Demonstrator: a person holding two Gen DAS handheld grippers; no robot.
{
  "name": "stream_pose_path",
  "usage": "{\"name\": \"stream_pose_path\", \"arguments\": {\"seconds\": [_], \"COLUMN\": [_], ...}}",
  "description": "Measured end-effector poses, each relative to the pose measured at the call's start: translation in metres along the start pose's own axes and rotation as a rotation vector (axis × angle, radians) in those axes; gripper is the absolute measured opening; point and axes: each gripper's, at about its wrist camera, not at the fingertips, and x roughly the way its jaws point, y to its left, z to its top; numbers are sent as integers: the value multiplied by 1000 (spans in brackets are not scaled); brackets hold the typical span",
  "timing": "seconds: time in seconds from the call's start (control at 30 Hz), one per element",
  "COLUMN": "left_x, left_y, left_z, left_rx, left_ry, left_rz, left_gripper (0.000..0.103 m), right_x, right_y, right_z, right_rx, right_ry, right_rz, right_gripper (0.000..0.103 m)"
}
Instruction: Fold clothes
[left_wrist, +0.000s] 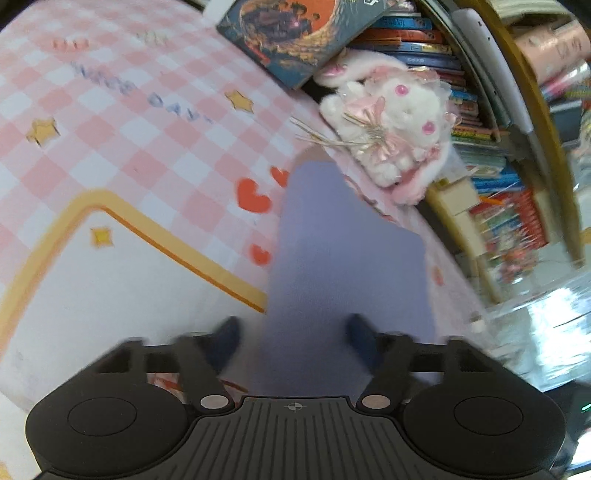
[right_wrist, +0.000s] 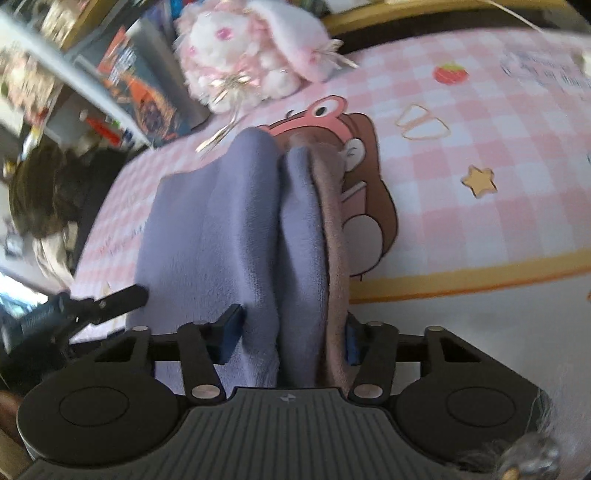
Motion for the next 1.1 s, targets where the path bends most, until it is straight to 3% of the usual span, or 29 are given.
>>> {"name": "stream_pose_path", "arguments": {"seconds": [0.1,0.17,0.23,0.33,0.5,0.63,0.73,0.77,0.93,1.1], "left_x": [-7,-14,-14,-8,-7,3,10,12,3,-10], "left_y": [-32,-52,-57,-44,-24,-14,-13,-12,-28,-42], "left_z": [-6,-13,-16,-14,-9,-8,-11,-12,-16,-23], "left_rx": [179,298,352,295,189,106,66,52,114,160], "left_ry": [-34,-75,-79,-27,7,23,34,38,10,-23], "left_rz": [80,126,150,166,104,60,30,21,42,26], "left_gripper": [34,34,35,41,55,62,62,61,44,42], "right_x": [-11,-22,-28,-22,-14,-9,-6,-5,-13,-37], "right_y": [18,32,39,24,-6,-17,-13,-12,-1,21], "right_z": [-6,-12,-20,-21,-17,-19,-15,-14,-17,-24], "right_rx": [-128,-217,-265,-189,30,123,111,101,6,-159], "right_ry": [-64,-117,-141,-91,-15,-6,-8,-8,-47,-132], "right_rz": [-36,-43,-39,-33,22,88,99,95,75,37], "right_gripper": [28,27,27,27,48,53,52,46,31,28]}}
